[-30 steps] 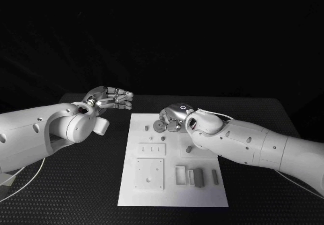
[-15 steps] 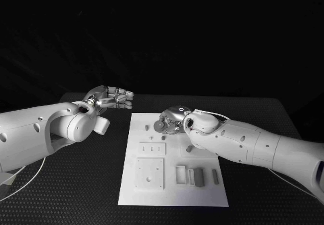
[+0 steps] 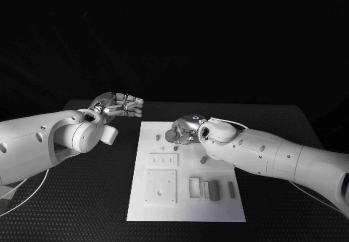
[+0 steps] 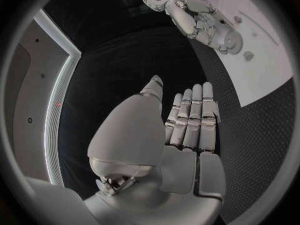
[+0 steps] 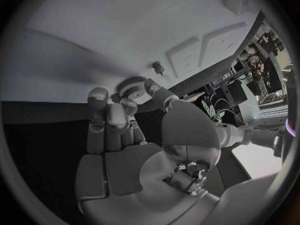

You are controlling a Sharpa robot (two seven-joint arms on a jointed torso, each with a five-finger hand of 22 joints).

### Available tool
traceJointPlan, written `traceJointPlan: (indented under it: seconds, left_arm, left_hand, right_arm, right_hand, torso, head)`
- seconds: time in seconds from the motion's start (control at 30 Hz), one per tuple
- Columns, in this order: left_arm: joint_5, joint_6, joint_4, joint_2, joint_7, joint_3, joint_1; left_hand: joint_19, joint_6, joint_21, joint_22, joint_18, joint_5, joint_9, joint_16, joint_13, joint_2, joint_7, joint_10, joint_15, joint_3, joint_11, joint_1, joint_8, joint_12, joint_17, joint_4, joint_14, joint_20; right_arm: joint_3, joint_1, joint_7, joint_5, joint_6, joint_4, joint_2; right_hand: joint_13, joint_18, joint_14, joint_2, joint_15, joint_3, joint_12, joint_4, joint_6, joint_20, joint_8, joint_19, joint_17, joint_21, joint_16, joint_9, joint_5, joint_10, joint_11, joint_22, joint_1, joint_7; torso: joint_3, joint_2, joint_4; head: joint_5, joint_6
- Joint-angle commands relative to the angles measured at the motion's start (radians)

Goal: Assemble the parts on the task board

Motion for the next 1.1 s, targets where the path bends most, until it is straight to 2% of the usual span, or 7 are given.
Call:
traceJointPlan:
  seconds: [0.03, 0.23, 0.37, 0.43, 0.57, 0.9, 1.1]
  left_arm:
    - [-0.002, 0.01, 0.0, 0.002, 0.008, 0.001, 0.001]
    - [-0.002, 0.002, -0.003, -0.002, 0.011, 0.001, 0.001]
    - [-0.002, -0.006, -0.002, -0.004, 0.013, 0.001, 0.001]
    - [-0.002, -0.005, -0.002, -0.005, 0.012, 0.0, 0.001]
    - [-0.001, -0.003, -0.007, -0.003, 0.013, 0.0, 0.0]
    - [-0.001, 0.015, -0.036, 0.001, 0.015, -0.001, -0.012]
    - [-0.001, 0.02, -0.05, 0.006, 0.017, -0.001, -0.019]
  left_hand:
    - [0.003, -0.009, -0.006, 0.0, 0.02, -0.003, -0.001, -0.005, -0.001, 0.0, 0.016, -0.005, 0.005, -0.006, 0.001, -0.003, -0.006, -0.007, 0.002, 0.001, 0.003, 0.002]
    - [0.003, -0.009, -0.006, 0.0, 0.02, -0.003, -0.001, -0.005, -0.002, 0.0, 0.016, -0.005, 0.005, -0.006, 0.001, -0.002, -0.006, -0.007, 0.002, 0.001, 0.003, 0.002]
    - [0.002, -0.009, -0.007, -0.001, 0.02, -0.003, -0.001, -0.007, -0.002, -0.002, 0.016, -0.006, 0.005, -0.006, 0.001, -0.002, -0.006, -0.006, 0.002, 0.0, 0.001, 0.002]
    - [0.002, -0.009, -0.008, -0.001, 0.02, -0.003, -0.001, -0.007, -0.002, -0.003, 0.016, -0.006, 0.005, -0.006, 0.001, -0.002, -0.006, -0.006, 0.002, 0.0, 0.0, 0.002]
    - [0.0, -0.009, -0.01, -0.001, 0.019, -0.003, -0.001, -0.01, -0.002, -0.003, 0.015, -0.006, 0.006, -0.006, 0.001, -0.001, -0.005, -0.006, 0.002, 0.0, -0.002, 0.003]
    - [-0.001, -0.006, -0.011, -0.002, 0.019, -0.003, -0.001, -0.011, -0.002, 0.0, 0.013, -0.004, 0.006, -0.004, 0.0, 0.0, -0.004, -0.004, 0.002, 0.0, -0.002, 0.004]
    - [0.0, -0.005, -0.011, -0.001, 0.02, -0.003, 0.0, -0.012, -0.001, 0.002, 0.011, -0.002, 0.006, -0.004, -0.001, 0.001, -0.003, -0.003, 0.003, 0.0, -0.001, 0.003]
  right_arm:
    - [-0.001, -0.002, 0.009, 0.004, -0.065, 0.012, -0.013]
    - [0.002, -0.002, 0.068, 0.072, -0.224, 0.049, -0.048]
    - [0.017, 0.0, 0.078, 0.144, -0.294, 0.077, -0.076]
    - [0.033, 0.002, 0.077, 0.162, -0.287, 0.084, -0.088]
    - [0.042, 0.011, 0.072, 0.192, -0.267, 0.112, -0.142]
    - [0.043, 0.029, 0.112, 0.221, -0.155, 0.181, -0.294]
    - [0.043, 0.042, 0.201, 0.264, -0.114, 0.22, -0.371]
  right_hand:
    - [0.001, 0.079, 0.0, 0.009, 0.004, 0.0, 0.006, -0.001, 0.01, -0.004, 0.003, 0.002, 0.002, -0.004, 0.006, -0.001, 0.001, -0.004, 0.002, 0.015, 0.001, 0.009]
    - [0.0, 0.079, 0.0, 0.002, 0.003, -0.002, 0.008, -0.015, 0.019, -0.007, 0.01, 0.003, 0.002, -0.001, 0.007, 0.003, 0.001, -0.001, 0.001, 0.016, 0.01, 0.008]
    - [-0.001, 0.079, 0.0, -0.012, 0.002, -0.005, 0.008, -0.02, 0.024, -0.007, 0.013, 0.003, 0.001, -0.002, 0.006, 0.004, 0.001, -0.001, -0.001, 0.016, 0.011, 0.006]
    - [-0.001, 0.079, 0.0, -0.017, 0.002, -0.005, 0.008, -0.021, 0.024, -0.007, 0.013, 0.002, 0.001, -0.002, 0.005, 0.005, 0.001, -0.001, -0.001, 0.015, 0.011, 0.007]
    - [-0.003, 0.079, -0.001, -0.025, 0.003, -0.005, 0.006, -0.019, 0.025, -0.006, 0.014, 0.001, 0.0, -0.004, 0.003, 0.005, 0.001, -0.004, 0.001, 0.014, 0.009, 0.008]
    - [-0.011, 0.079, -0.006, -0.035, 0.011, 0.007, -0.004, -0.034, 0.07, -0.003, 0.037, -0.009, -0.006, -0.013, -0.008, 0.015, 0.001, -0.015, 0.009, 0.012, 0.037, 0.016]
    - [-0.137, 0.076, -0.047, -0.029, -0.003, 0.019, -0.188, -0.079, 0.09, 0.014, 0.043, -0.052, -0.017, -0.035, -0.04, 0.017, 0.001, -0.096, -0.006, 0.012, 0.073, 0.001]
  torso:
    - [0.0011, 0.0, 0.0009]
    - [0.0018, -0.001, -0.0017]
    - [0.0035, -0.001, -0.0042]
    - [0.0044, -0.001, -0.0051]
    - [0.0067, -0.002, -0.0096]
    - [0.0198, -0.009, -0.0298]
    - [0.0263, -0.014, -0.0412]
  head:
    - [-0.001, 0.001]
    - [0.001, 0.004]
    - [0.002, 0.01]
    - [0.001, 0.012]
    - [0.0, 0.017]
    - [0.005, 0.025]
    - [0.008, 0.026]
